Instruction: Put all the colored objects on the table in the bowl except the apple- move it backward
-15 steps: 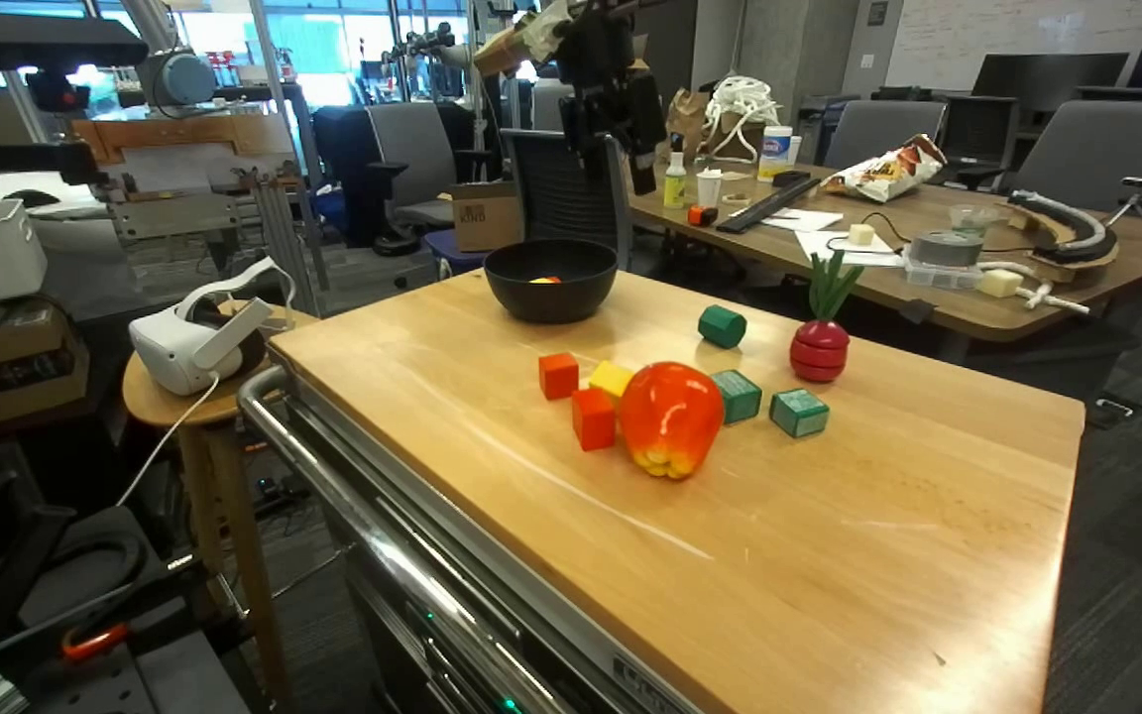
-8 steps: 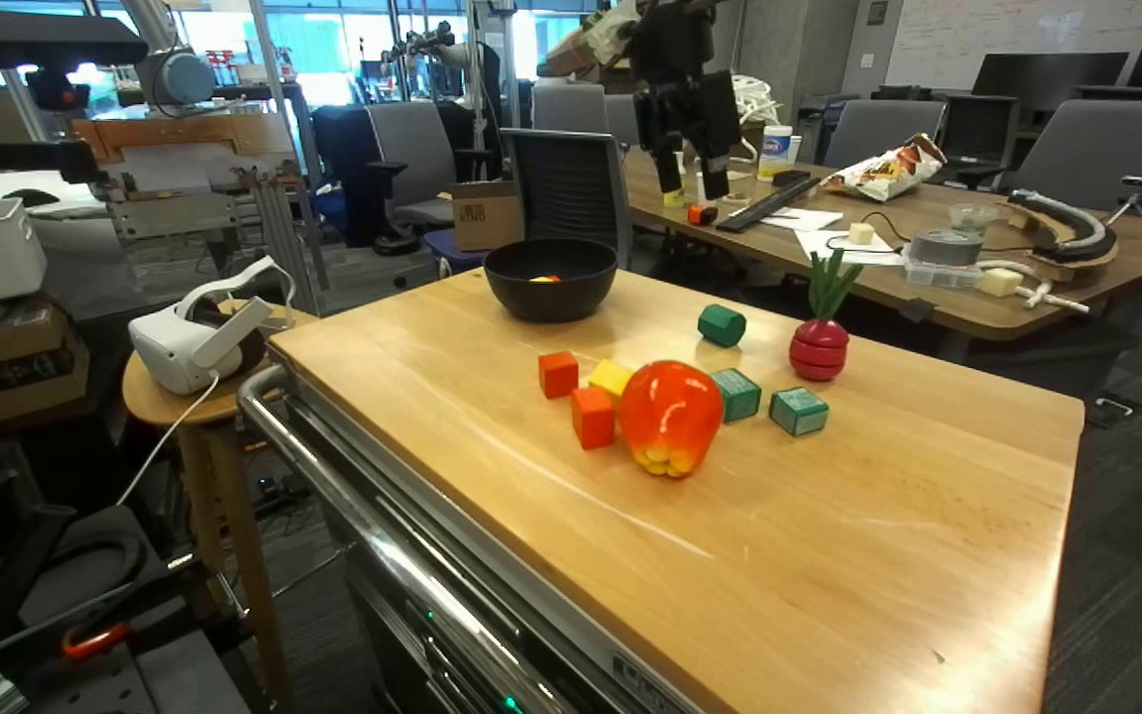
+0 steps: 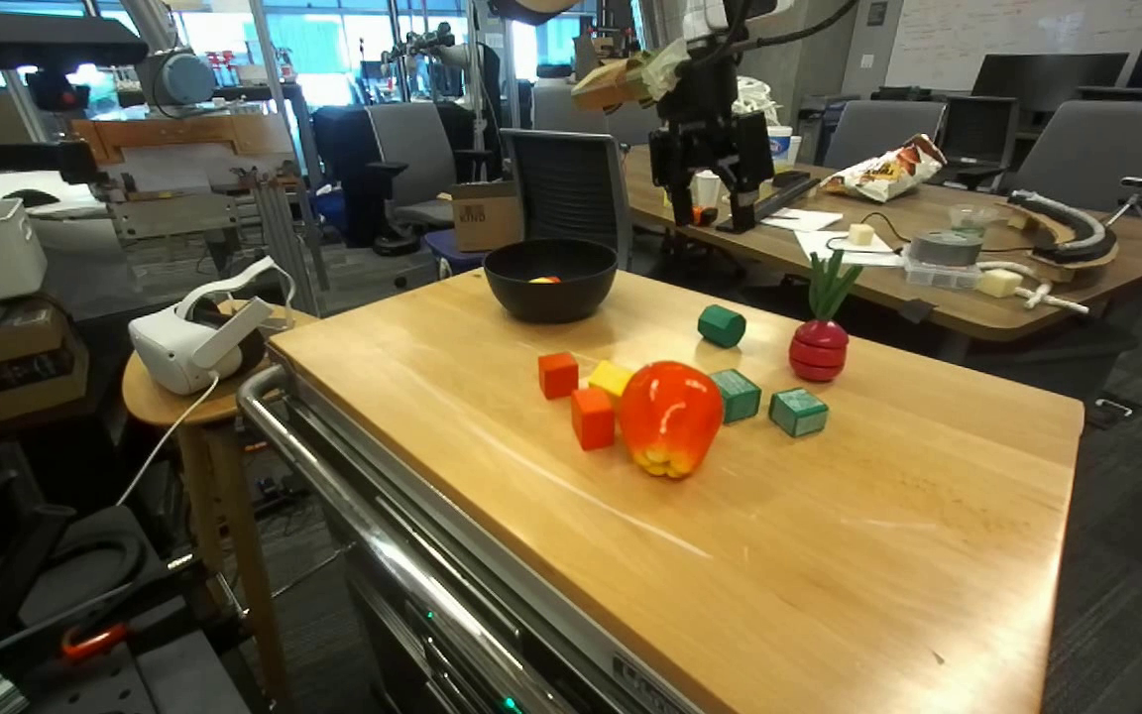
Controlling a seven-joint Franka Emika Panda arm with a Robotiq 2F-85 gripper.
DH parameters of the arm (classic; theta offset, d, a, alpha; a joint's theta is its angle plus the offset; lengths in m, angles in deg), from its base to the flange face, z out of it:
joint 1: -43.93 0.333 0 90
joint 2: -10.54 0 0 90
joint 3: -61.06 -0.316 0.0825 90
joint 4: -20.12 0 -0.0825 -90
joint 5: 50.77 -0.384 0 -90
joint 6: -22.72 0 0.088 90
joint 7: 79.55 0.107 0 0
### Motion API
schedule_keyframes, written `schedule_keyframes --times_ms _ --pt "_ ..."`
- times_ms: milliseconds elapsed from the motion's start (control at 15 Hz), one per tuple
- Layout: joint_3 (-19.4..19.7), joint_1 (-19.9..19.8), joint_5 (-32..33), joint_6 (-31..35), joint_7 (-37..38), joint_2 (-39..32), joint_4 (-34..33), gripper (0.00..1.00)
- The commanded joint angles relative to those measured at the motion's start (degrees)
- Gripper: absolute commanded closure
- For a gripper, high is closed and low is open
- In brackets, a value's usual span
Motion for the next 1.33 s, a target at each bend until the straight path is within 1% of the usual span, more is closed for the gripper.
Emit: schedule_keyframes --times_ms 0,133,200,267,400,733,933,1067,1267 --pt "-1.95 -1.31 -3.08 3.43 -11.4 4.93 5.85 0.0" --pt "-3.22 -2.16 -6.28 4.18 -17.73 6.03 7.49 0.0" --pt "-4.22 -2.91 -9.9 2.44 -20.78 5.95 7.09 0.0" --pt "-2.03 -0.91 -6.02 1.97 -15.16 3.44 4.64 0.0" --pt "-2.98 -1.62 -8.32 1.97 -18.35 4.14 5.53 0.0" --pt "-3.21 -1.86 -8.56 1.97 -19.29 4.29 5.93 0.0" --pt "-3.02 -2.12 -8.17 1.93 -20.26 2.09 3.99 0.0" --pt "-3.32 -2.93 -9.83 0.57 -21.65 0.63 2.42 0.0" --pt "-2.66 -3.46 -9.9 0.96 -20.18 -2.16 0.06 0.0"
